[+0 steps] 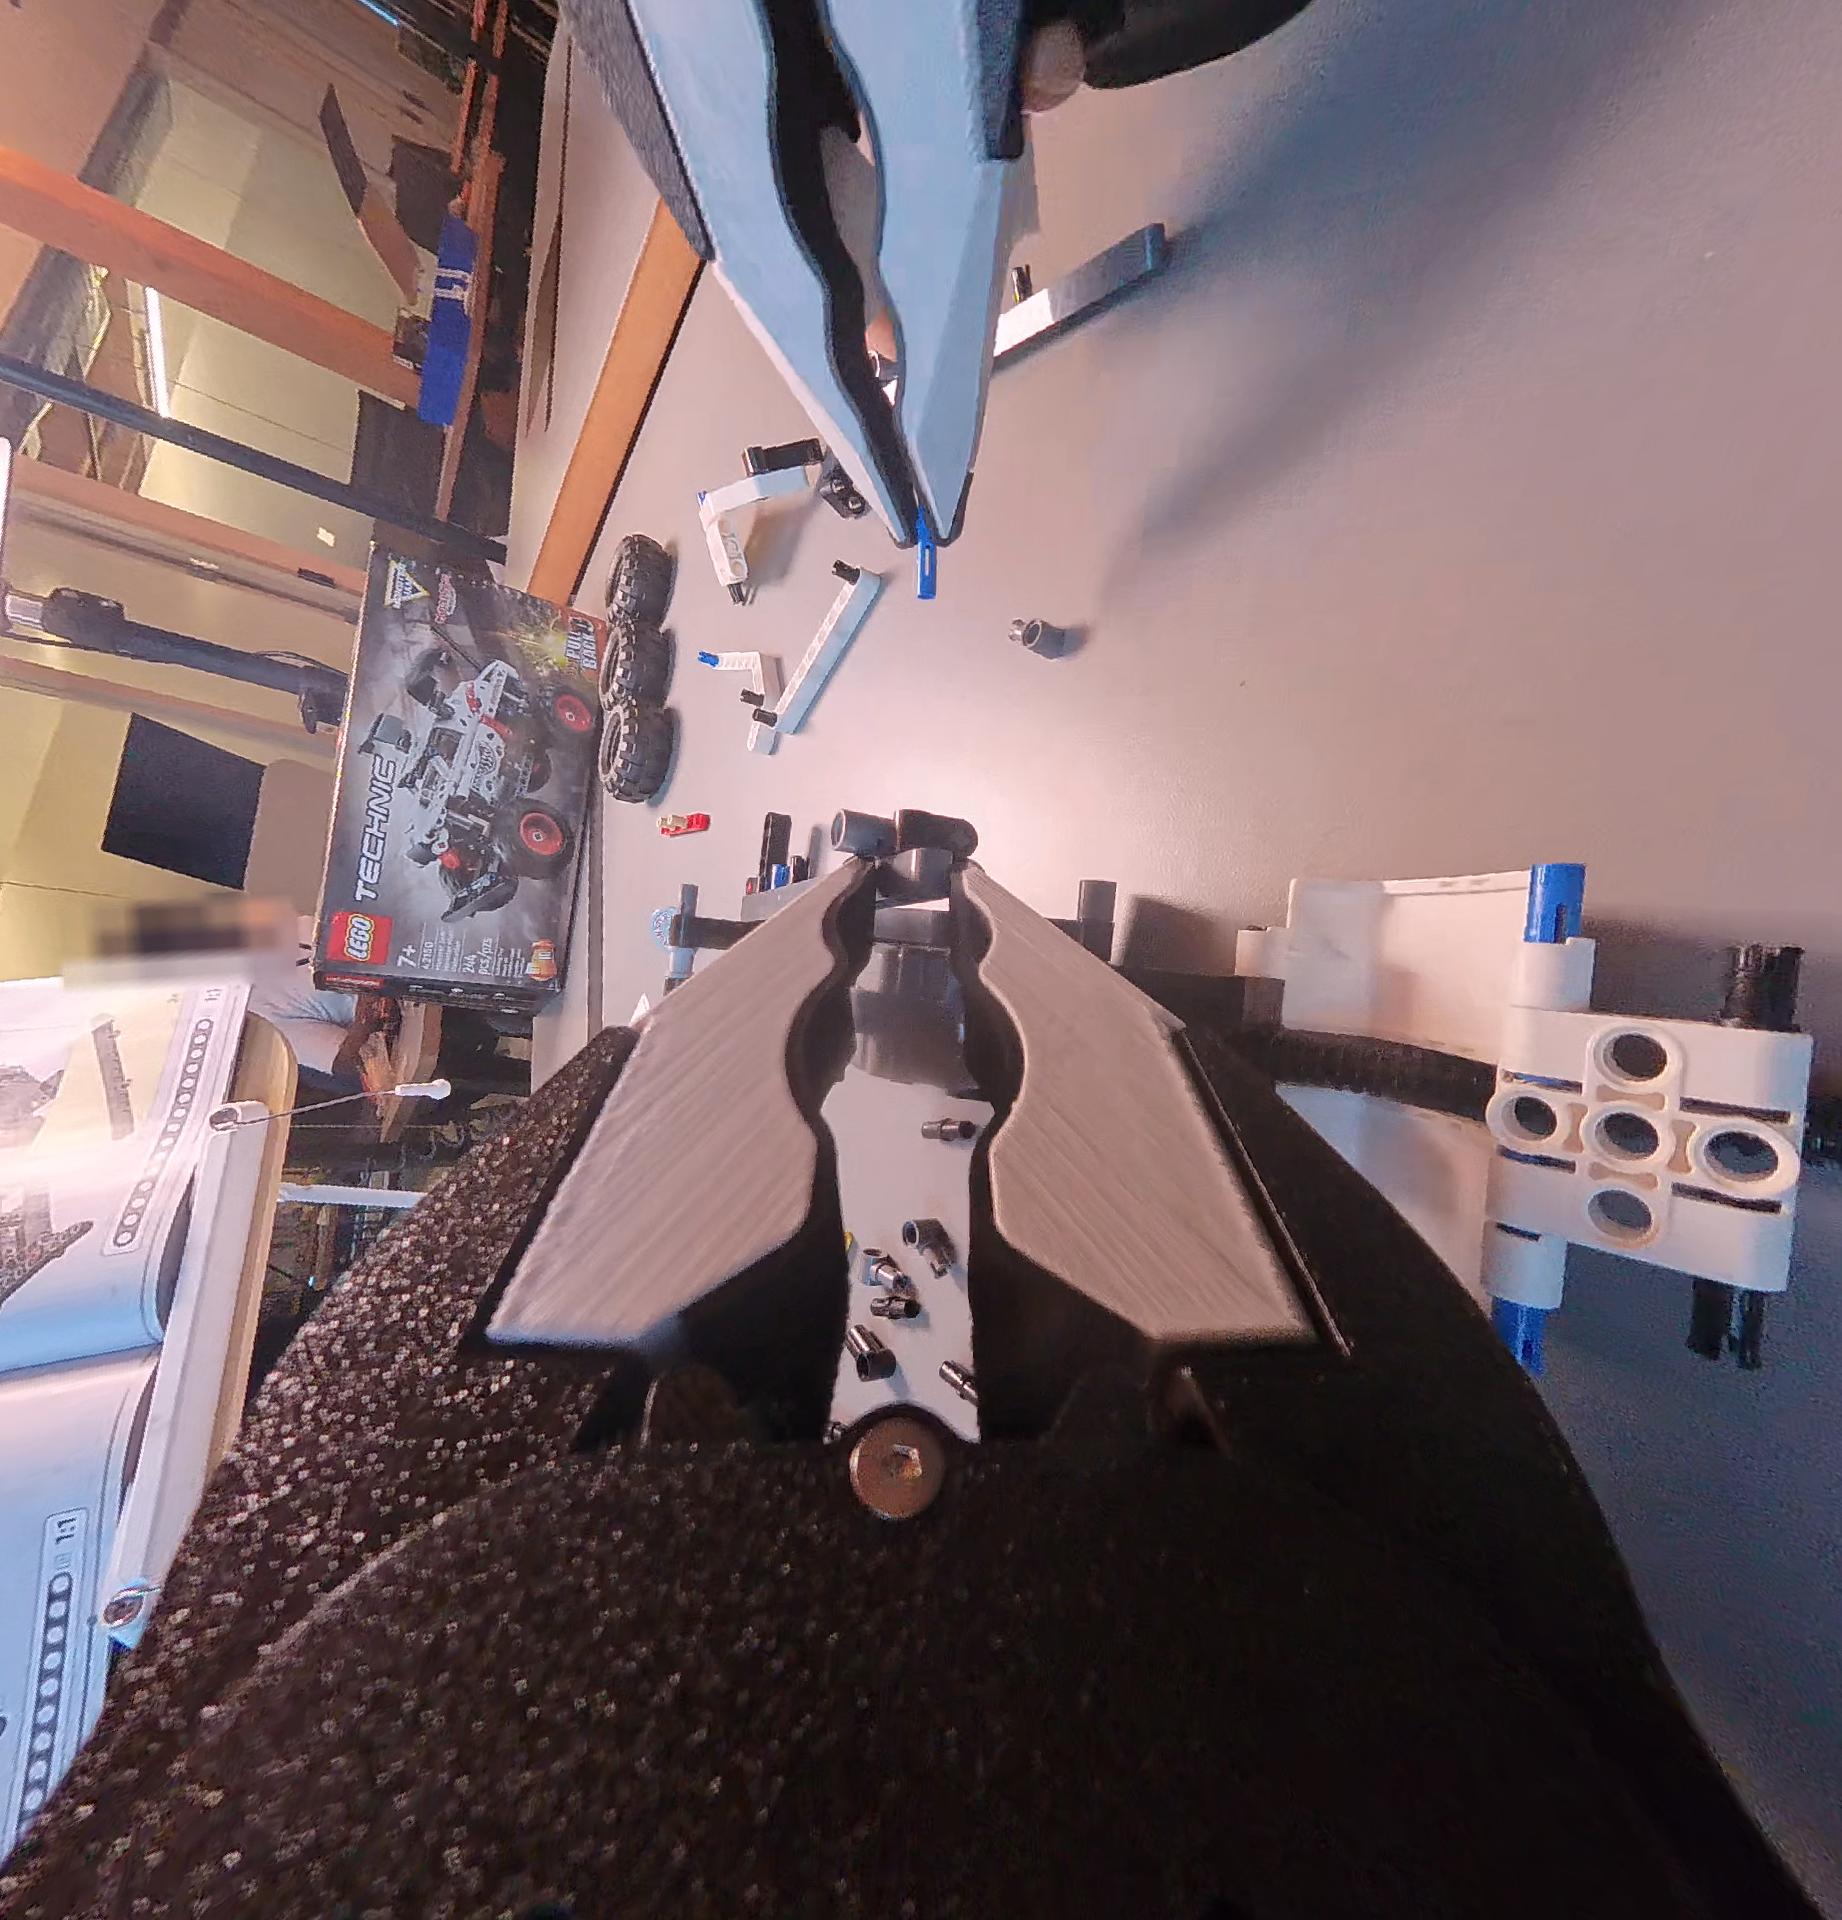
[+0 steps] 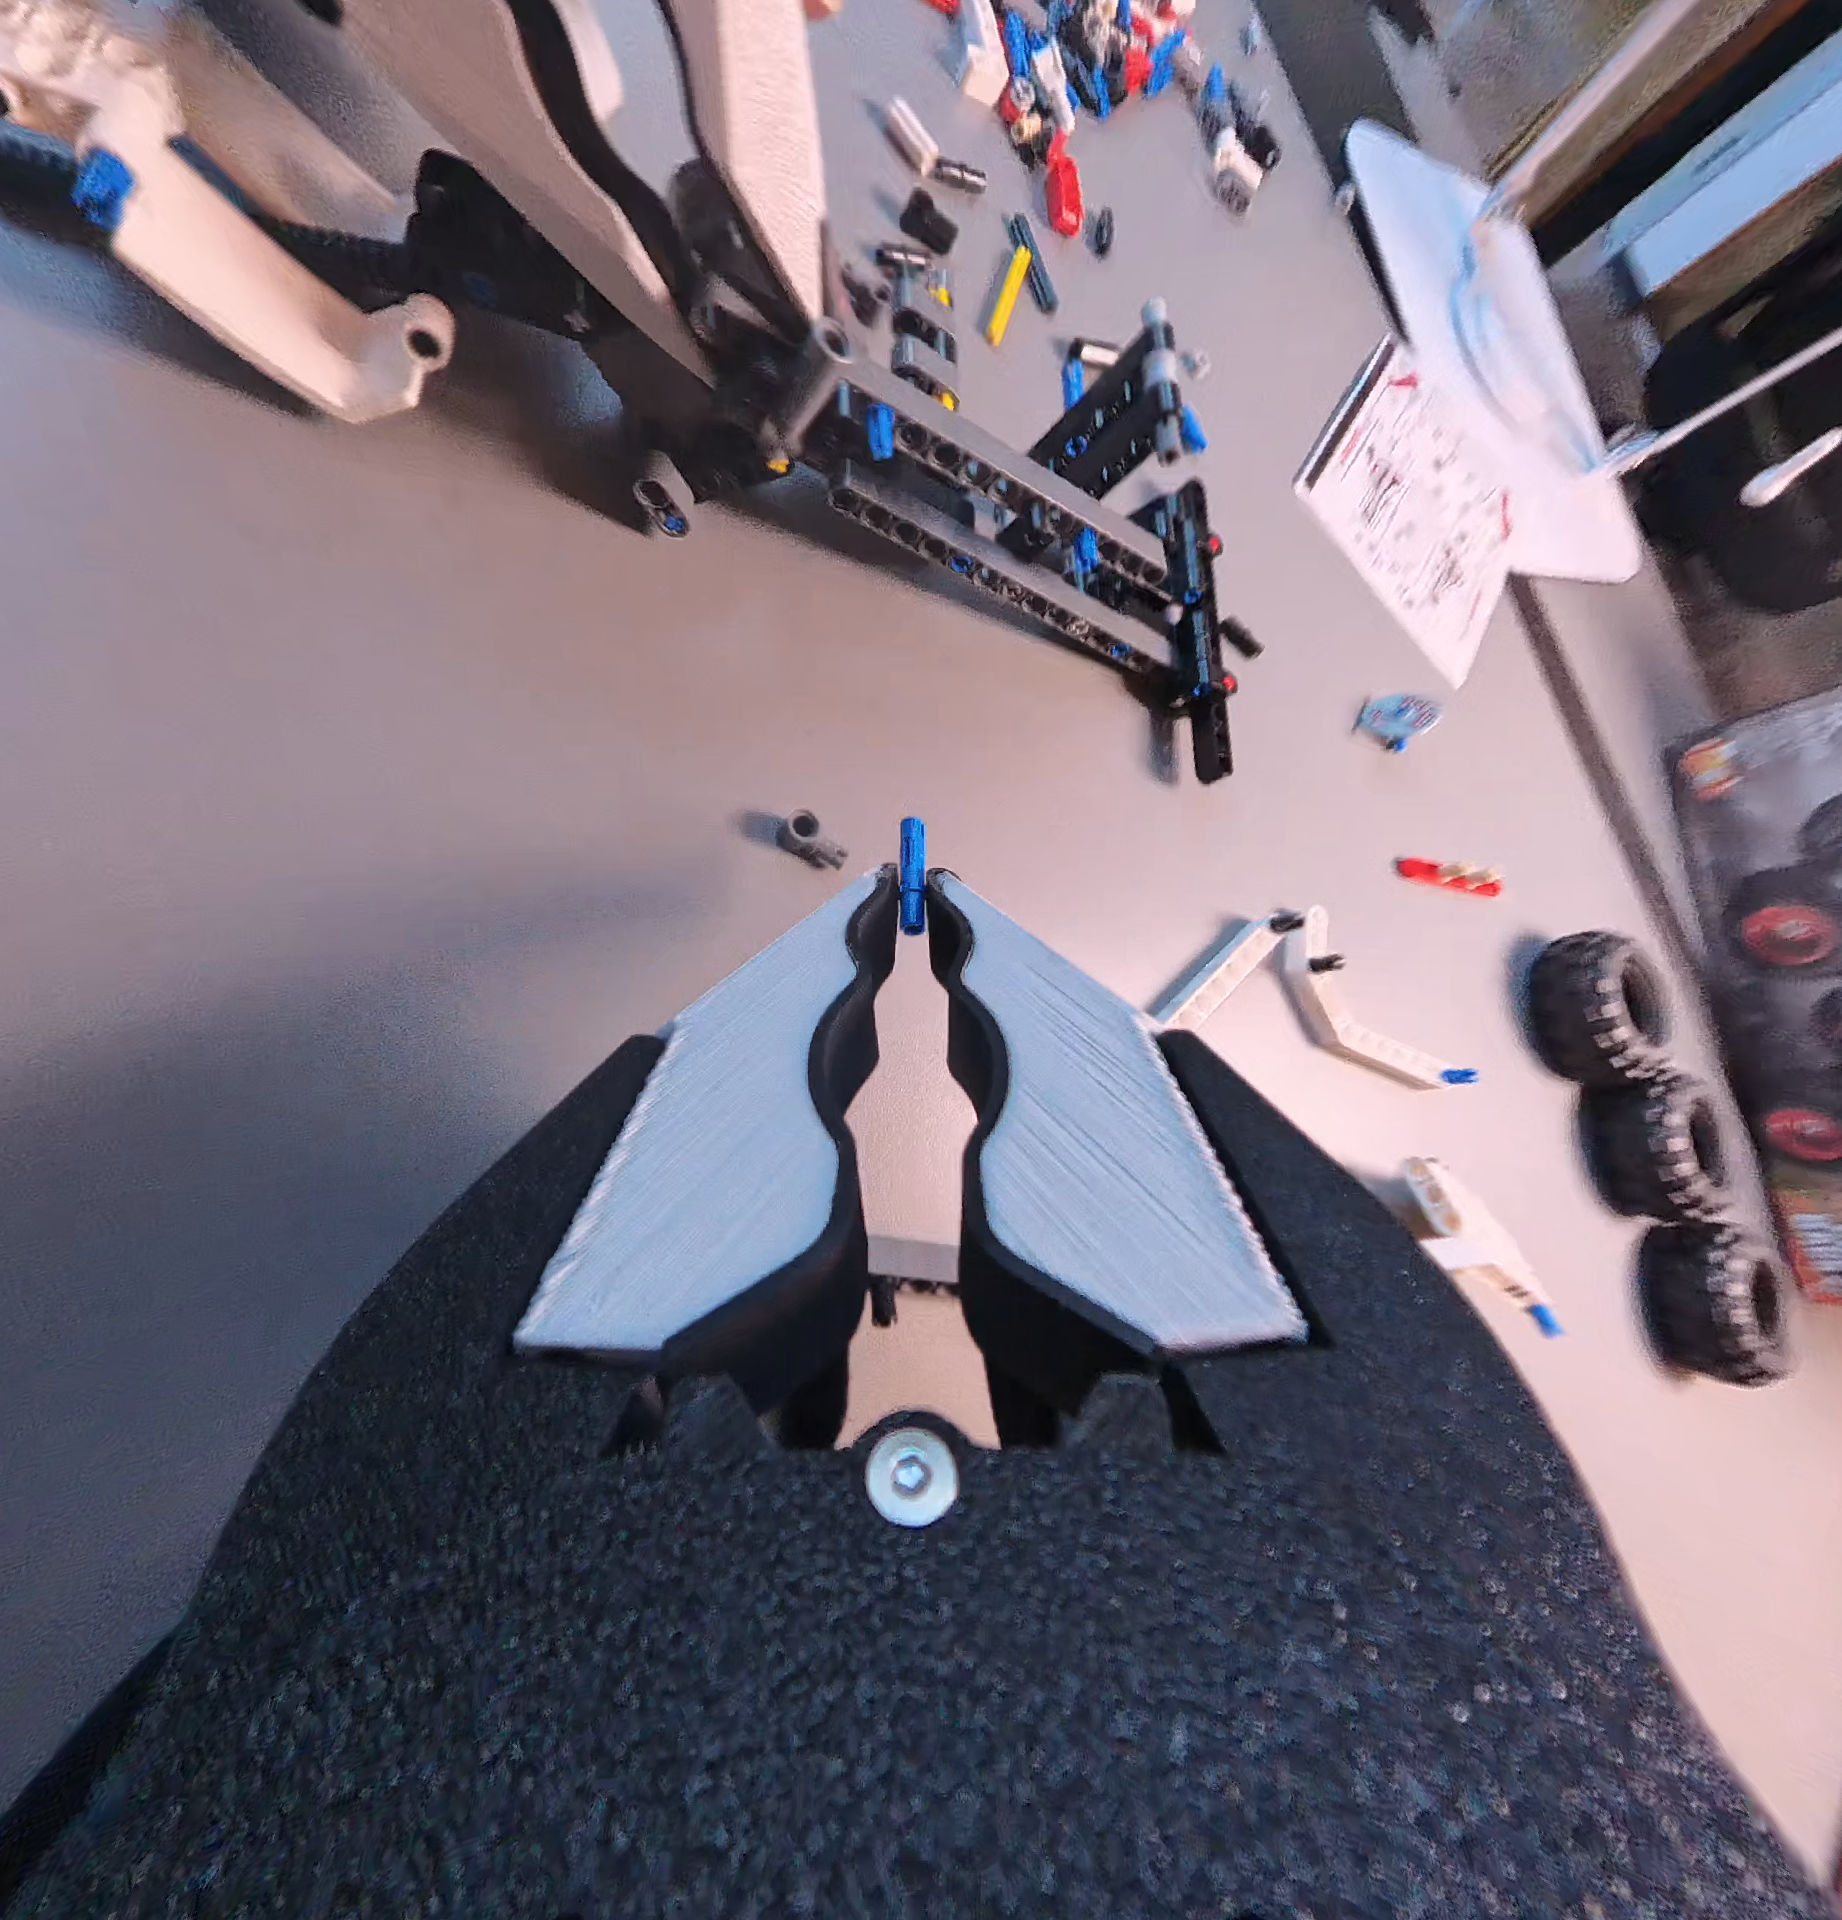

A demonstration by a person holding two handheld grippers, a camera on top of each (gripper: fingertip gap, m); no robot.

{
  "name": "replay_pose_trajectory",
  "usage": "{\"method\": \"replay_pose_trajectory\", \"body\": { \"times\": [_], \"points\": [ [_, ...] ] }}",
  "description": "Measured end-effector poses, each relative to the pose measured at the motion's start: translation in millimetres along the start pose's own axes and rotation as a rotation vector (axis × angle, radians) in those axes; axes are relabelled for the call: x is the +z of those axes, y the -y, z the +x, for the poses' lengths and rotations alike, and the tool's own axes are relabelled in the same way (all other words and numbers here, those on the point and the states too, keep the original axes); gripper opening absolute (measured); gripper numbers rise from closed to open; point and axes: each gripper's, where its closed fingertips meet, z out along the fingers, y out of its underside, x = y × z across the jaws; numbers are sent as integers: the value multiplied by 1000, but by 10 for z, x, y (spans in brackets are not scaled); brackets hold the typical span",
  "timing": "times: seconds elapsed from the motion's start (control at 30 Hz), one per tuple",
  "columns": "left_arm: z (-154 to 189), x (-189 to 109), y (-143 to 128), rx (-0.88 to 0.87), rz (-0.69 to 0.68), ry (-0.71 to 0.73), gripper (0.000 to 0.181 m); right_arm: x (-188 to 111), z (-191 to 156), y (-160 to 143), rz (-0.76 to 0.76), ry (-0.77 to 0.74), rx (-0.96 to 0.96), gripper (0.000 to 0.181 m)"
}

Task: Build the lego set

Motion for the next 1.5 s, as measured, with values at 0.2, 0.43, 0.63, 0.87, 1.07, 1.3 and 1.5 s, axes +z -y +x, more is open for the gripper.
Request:
{"method": "replay_pose_trajectory", "body": {
  "times": [0.2, 0.43, 0.63, 0.87, 1.07, 1.3, 1.5],
  "points": [
    [20, -28, 13, -32, -1, -24, 26, 142, -72, -226, -141, 158, 154, 5],
    [-3, -179, 6, -227, 33, -66, 52, 166, -93, -223, -133, 199, 209, 14],
    [9, -317, -13, -440, 68, -118, 56, -5, 71, -92, -39, 219, 264, 35],
    [16, -439, -165, -761, 56, -179, 68, -472, 466, -269, 18, 138, 369, 41],
    [150, -353, -144, -1029, 28, -276, 81, -475, 454, -788, -180, 112, 452, 59],
    [251, -197, -176, -1013, -73, -244, 67, -201, 508, -991, -265, 141, 602, 38],
    [278, -190, -243, -976, -110, -226, 49, -270, 882, -1305, -300, 53, 623, 27]
  ]
}}
